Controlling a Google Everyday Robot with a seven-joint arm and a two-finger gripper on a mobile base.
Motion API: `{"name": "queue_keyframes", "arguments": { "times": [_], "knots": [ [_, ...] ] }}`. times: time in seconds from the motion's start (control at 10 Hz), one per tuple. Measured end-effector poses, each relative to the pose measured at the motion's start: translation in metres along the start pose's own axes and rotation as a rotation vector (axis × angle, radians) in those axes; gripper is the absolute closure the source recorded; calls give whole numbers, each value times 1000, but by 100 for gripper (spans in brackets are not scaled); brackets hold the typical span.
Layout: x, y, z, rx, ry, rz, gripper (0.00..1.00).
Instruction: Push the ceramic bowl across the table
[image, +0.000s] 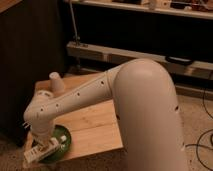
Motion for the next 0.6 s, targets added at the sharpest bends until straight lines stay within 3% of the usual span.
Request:
{"name": "queue_keyframes", "arguments": {
  "times": [0.3,0.6],
  "knots": [
    [-16,-18,9,31,-30,4,96],
    [-28,-26,-2,25,-6,47,96]
  ]
}}
